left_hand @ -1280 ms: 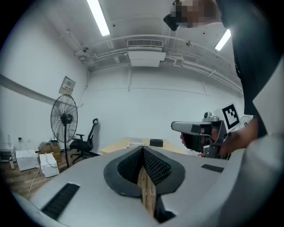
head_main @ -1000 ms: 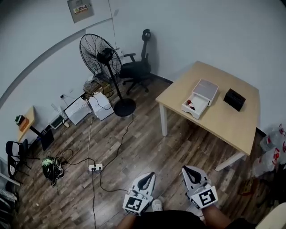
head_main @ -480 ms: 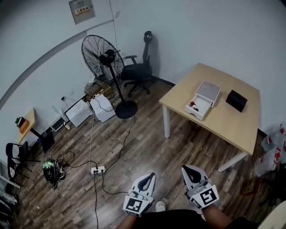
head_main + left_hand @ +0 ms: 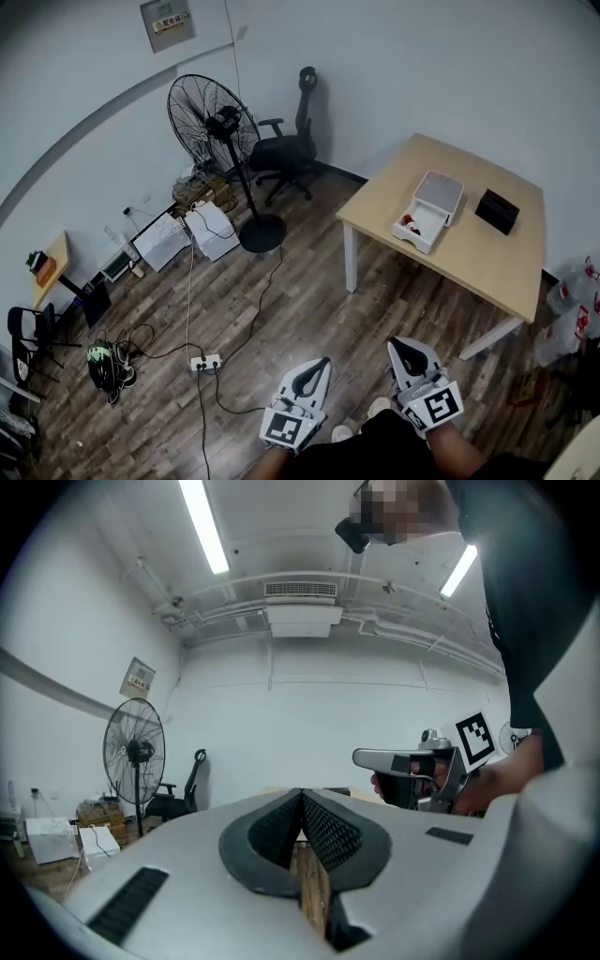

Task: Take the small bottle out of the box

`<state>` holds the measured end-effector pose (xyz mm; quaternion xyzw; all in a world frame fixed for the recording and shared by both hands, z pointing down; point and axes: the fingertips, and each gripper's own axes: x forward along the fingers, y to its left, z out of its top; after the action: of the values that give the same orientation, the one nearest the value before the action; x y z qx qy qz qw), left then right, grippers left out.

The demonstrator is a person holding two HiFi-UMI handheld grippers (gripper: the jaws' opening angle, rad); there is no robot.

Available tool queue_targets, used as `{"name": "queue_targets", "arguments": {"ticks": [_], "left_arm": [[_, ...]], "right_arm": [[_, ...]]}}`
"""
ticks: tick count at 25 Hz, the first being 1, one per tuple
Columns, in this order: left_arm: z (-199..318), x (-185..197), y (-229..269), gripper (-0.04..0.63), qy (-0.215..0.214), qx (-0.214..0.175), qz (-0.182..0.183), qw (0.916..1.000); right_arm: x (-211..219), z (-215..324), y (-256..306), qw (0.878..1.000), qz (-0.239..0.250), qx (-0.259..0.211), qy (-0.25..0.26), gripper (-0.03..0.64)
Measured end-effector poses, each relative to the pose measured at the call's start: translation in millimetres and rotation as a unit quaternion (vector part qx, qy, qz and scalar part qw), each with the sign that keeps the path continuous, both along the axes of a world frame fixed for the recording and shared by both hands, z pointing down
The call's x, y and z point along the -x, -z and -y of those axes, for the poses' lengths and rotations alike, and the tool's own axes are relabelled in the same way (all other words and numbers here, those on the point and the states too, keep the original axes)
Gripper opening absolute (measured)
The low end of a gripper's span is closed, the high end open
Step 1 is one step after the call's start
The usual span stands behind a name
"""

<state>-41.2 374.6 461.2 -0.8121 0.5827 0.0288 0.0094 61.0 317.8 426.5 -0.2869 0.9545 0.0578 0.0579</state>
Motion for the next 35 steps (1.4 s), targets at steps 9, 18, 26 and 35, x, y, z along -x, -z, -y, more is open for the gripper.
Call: {"name": "queue_targets", "arguments": {"ticks": [9, 18, 26, 35], "left_arm": [[51.2, 20.5, -10.4, 0.011, 0.010, 0.018, -0.005, 0.9998], [144.6, 29.5, -14.6, 0.011, 0.015, 0.028, 0.005, 0.9995], [228.4, 30.6, -11.4, 0.011, 0.025, 0.039, 0.012, 0.9989], [302.7, 23.0, -15.2, 0.011, 0.029, 0.046, 0.017, 0.9984]], "right_arm": [[9.8, 55.7, -2.9, 1.000, -0.007, 0.004, 0.001, 0.012], [21.1, 148.7, -9.4, 1.000, -0.016, 0.013, 0.022, 0.014], [23.8, 231.3, -5.8, 0.999, -0.013, 0.016, 0.033, 0.012], [12.0, 311.3, -10.4, 1.000, -0.007, 0.022, 0.017, 0.014]]}}
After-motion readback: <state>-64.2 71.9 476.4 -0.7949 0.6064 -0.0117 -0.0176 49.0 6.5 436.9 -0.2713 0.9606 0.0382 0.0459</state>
